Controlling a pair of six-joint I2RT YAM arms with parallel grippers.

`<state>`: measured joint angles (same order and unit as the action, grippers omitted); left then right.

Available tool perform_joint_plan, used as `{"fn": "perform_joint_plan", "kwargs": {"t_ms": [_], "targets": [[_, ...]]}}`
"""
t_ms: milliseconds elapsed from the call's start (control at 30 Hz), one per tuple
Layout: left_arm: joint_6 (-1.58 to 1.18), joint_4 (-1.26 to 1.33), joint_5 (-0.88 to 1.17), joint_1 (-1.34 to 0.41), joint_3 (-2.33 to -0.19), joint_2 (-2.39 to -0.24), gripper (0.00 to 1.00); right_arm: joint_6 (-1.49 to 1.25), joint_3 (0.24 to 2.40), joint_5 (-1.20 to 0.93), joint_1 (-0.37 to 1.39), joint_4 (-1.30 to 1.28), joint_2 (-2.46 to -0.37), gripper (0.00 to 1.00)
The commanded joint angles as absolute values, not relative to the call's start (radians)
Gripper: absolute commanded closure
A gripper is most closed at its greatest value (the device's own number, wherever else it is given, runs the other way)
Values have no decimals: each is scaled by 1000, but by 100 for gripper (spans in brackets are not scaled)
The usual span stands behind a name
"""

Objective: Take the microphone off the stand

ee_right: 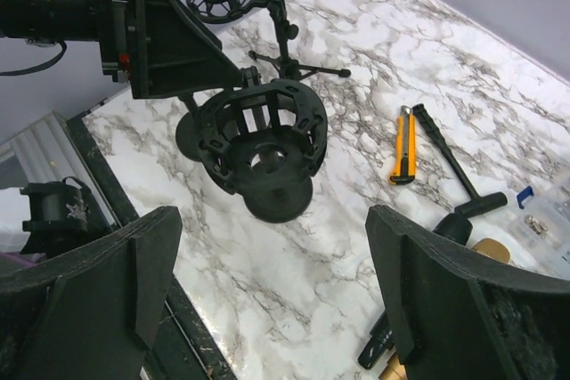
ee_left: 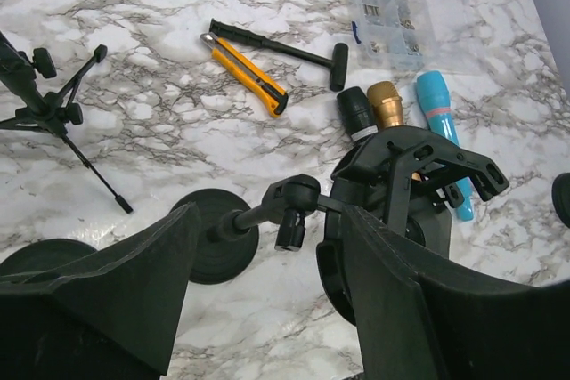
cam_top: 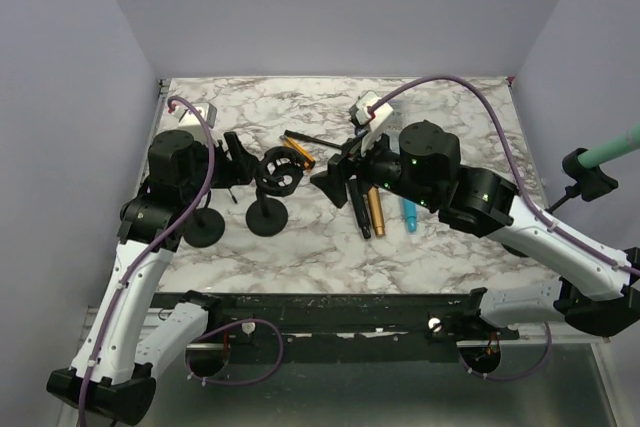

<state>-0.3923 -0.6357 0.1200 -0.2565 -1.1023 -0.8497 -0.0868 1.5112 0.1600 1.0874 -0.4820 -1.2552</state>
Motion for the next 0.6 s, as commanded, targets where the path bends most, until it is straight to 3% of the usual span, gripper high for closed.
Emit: {"fn": "perform_joint_plan", "kwargs": {"t_ms": [0,567], "targets": [[-363,-540,134,-250,-1058,-856,35,-108,1464,216,1094,-470,-1216,7],[-380,-452,85,-252,-730,-742,43,-119,1384,245,1095,-468,-1186,7]]}}
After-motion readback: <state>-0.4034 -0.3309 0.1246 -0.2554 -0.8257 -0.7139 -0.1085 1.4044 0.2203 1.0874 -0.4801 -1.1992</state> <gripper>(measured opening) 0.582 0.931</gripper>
